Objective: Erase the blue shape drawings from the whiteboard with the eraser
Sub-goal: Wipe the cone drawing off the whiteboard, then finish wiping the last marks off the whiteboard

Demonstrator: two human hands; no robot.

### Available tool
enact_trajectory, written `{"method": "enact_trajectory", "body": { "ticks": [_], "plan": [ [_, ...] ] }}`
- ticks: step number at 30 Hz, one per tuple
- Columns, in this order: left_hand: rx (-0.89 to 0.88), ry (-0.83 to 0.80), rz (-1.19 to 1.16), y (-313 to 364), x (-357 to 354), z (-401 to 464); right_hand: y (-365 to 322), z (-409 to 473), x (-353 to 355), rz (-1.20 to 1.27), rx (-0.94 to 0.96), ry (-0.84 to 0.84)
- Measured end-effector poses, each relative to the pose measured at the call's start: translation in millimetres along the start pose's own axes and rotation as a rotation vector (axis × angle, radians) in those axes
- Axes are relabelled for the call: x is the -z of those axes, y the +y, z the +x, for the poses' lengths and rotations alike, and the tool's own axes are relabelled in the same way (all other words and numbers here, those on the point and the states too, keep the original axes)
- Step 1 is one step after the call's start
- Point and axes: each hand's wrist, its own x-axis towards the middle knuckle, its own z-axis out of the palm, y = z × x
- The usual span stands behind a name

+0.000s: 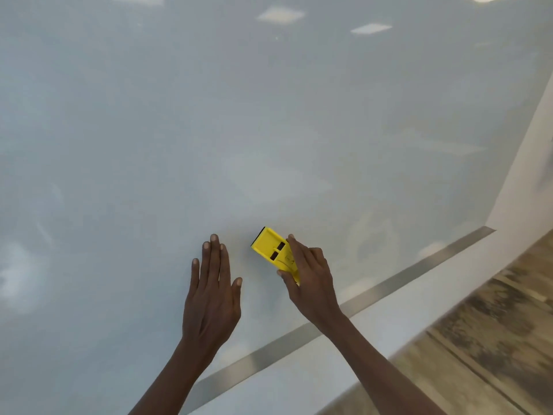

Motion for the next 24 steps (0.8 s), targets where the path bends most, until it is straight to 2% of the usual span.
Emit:
{"method": "enact_trajectory", "body": {
  "ticks": [5, 17, 24],
  "plan": [
    [0.031, -0.074, 0.029, -7.2, -5.5, -45.1, 6.7, -34.9, -14.7, 0.004, 0.051, -0.129],
    [0.159, -0.227, 0.049, 0.7, -28.8, -122.3, 44.7, -101.1, -71.1, -0.113, 0.211, -0.563],
    [0.197, -0.275, 0.069, 9.4, -44.8, -144.2, 72.5, -117.7, -106.8, -0.211, 0.200, -0.773]
  ]
}}
